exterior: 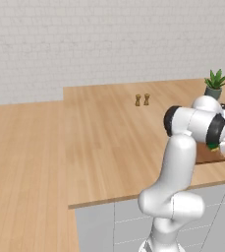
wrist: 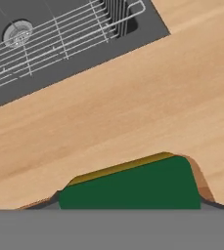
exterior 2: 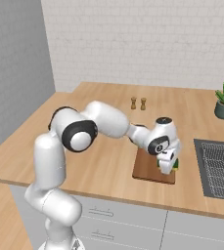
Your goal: Pick up the sponge from the counter and clean the cutting board by briefly scrubbing or pressing down on the cutting board. Once finished, release the sponge.
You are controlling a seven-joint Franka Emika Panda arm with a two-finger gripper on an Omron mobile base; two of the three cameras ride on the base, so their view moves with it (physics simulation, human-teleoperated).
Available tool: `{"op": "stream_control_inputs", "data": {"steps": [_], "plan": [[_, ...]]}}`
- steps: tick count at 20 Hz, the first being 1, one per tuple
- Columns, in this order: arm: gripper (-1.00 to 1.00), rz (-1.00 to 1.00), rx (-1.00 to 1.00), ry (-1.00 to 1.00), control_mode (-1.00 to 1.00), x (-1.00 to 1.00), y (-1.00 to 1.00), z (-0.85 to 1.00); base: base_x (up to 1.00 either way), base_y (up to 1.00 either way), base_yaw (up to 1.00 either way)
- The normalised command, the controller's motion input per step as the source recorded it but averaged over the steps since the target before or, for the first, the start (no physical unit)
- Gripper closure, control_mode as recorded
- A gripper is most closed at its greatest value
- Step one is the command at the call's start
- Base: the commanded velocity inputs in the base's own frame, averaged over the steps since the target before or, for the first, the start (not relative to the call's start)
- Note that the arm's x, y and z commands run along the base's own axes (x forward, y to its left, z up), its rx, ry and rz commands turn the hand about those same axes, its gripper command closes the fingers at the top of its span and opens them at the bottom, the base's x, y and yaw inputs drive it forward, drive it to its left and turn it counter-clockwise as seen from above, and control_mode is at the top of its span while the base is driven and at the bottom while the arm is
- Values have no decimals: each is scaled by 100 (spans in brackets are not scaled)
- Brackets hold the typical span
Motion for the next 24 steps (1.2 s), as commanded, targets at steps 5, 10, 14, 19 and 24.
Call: {"op": "stream_control_inputs", "data": {"steps": [5,10,14,19,24], "plan": [[100,17,2,6,-100,0,-60,-19,0,0,0],[100,22,14,1,-100,7,-73,0,0,0,0],[100,20,10,2,-100,3,-66,-5,0,0,0],[100,12,3,0,-100,0,-21,1,0,0,0],[100,7,0,0,-100,0,45,-31,0,0,0]]}}
